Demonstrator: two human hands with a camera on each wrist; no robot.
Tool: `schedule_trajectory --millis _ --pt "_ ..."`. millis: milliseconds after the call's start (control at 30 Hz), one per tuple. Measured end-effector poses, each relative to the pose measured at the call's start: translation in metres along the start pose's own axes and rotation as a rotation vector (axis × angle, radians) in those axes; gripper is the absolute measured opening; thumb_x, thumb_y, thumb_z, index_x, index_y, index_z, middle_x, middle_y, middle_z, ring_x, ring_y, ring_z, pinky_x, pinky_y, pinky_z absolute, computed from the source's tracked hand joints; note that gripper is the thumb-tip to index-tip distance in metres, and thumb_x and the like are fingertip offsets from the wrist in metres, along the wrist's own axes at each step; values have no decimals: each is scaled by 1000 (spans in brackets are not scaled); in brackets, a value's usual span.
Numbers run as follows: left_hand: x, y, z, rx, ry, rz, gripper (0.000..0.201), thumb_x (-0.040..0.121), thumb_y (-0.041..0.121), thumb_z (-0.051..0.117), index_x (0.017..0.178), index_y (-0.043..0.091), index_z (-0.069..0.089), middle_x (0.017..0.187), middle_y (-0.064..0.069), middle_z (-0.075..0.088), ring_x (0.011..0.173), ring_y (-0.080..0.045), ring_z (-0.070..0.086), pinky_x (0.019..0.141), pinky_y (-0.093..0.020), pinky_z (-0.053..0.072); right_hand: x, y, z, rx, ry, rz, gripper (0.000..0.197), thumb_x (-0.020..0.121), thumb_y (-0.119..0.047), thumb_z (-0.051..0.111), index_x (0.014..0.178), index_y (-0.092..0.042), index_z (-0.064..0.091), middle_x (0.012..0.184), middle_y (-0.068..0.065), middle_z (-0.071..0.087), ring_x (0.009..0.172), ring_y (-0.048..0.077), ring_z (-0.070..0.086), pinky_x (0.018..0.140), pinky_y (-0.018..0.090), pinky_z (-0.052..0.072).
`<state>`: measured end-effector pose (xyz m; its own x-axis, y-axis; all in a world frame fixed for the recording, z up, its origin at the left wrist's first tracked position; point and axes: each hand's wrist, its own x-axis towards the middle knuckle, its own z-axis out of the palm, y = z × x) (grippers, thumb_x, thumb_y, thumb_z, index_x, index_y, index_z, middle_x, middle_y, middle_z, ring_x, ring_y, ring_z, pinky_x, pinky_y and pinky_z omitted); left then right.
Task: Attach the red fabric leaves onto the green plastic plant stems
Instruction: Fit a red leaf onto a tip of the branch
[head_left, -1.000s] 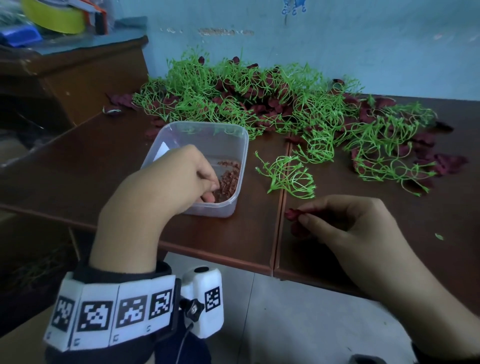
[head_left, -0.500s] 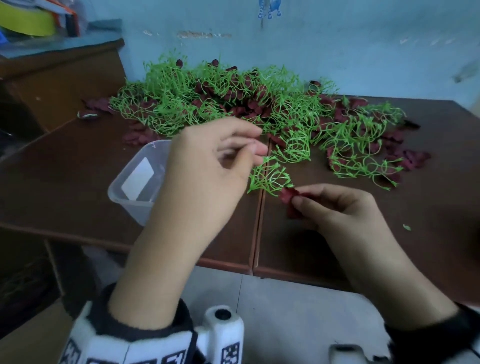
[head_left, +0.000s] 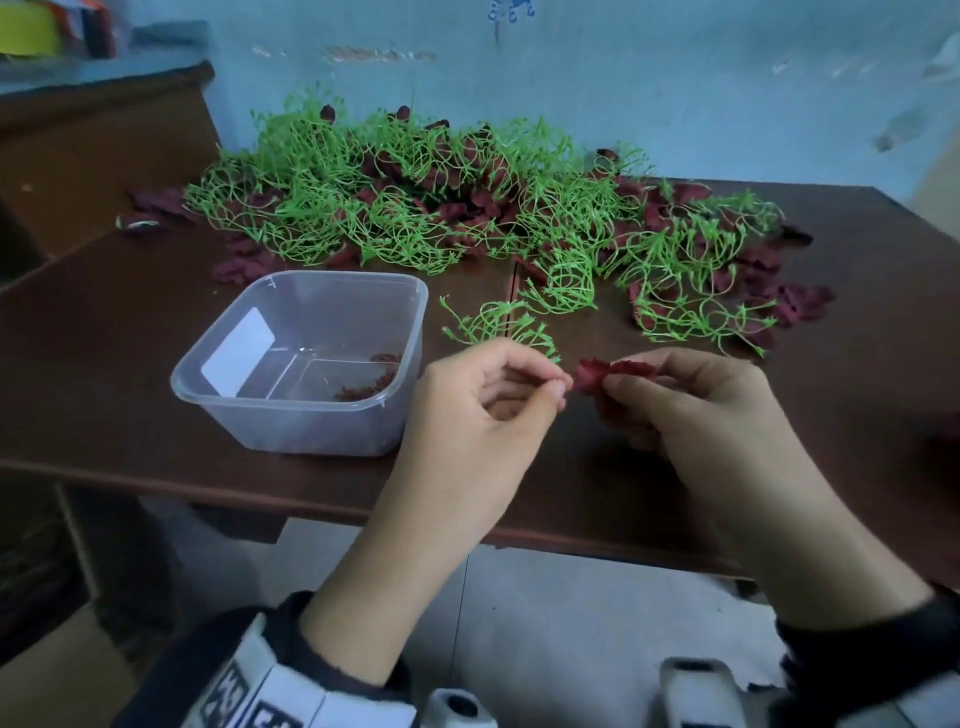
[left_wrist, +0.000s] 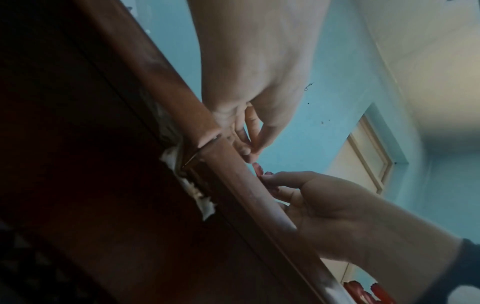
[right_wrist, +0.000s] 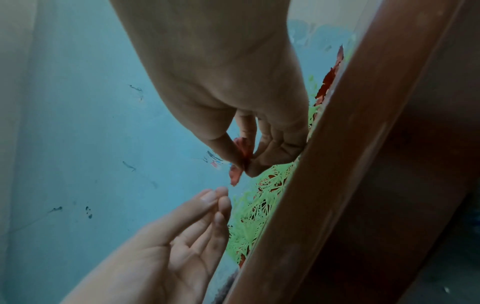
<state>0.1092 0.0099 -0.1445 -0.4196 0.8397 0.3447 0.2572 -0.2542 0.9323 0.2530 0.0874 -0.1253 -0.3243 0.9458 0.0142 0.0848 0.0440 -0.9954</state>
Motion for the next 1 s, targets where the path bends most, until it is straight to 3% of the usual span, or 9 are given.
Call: schedule_trajectory --millis 100,200,333,500,667,800,833,900,1000 --pt "1 -5 0 91 -2 -13 18 88 2 75 83 19 70 79 4 73 76 -12 71 70 -19 54 2 2 -1 -99 16 -13 14 87 -7 73 78 -18 73 61 -5 72 56 0 65 52 14 52" --pt "0 -7 -1 226 -12 -5 17 88 9 76 82 23 69 73 9 69 72 -9 68 64 -15 50 3 3 -1 -109 9 -4 16 86 -9 73 74 -19 74 65 -2 74 59 4 66 56 18 54" --pt "-1 -6 -4 433 -79 -28 15 87 7 75 83 21 70 67 11 63 61 -1 59 57 -8 44 4 2 0 -115 7 -4 15 87 -9 72 75 -18 73 65 -4 74 61 3 68 55 17 53" --pt "3 -3 -4 539 -171 -14 13 86 8 77 84 21 74 73 11 61 59 5 54 55 -6 38 4 3 -1 -127 21 -14 20 87 -9 72 70 -20 73 65 -3 74 61 3 67 54 16 52" --pt "10 -9 3 598 -165 57 8 85 16 80 81 20 74 75 12 58 66 -4 55 60 -9 36 4 4 -1 -145 26 -11 15 87 -11 72 74 -18 73 70 2 75 65 8 69 57 19 54" --pt "14 -14 7 576 -122 97 9 82 15 82 81 18 74 76 14 55 63 1 53 59 -7 34 4 3 -1 -129 16 -2 14 88 -8 71 76 -17 73 64 -1 74 57 2 66 52 15 52" --pt "14 -14 7 563 -93 123 8 84 14 81 82 18 74 78 14 54 64 1 53 59 -8 35 4 3 -1 -124 15 2 14 88 -7 71 77 -16 73 63 -2 73 56 0 65 52 14 51" --pt "15 -12 6 627 -29 216 3 90 14 73 92 16 72 92 9 57 77 -3 56 67 -20 48 4 3 -1 -125 14 3 13 88 -8 71 78 -17 73 64 -2 74 56 0 65 52 14 52" --pt "22 -12 7 942 25 318 22 96 16 64 118 14 68 122 -3 54 105 -22 55 73 -33 53 4 4 -1 -149 10 -5 15 88 -9 72 76 -18 74 67 0 75 56 1 65 53 15 53"
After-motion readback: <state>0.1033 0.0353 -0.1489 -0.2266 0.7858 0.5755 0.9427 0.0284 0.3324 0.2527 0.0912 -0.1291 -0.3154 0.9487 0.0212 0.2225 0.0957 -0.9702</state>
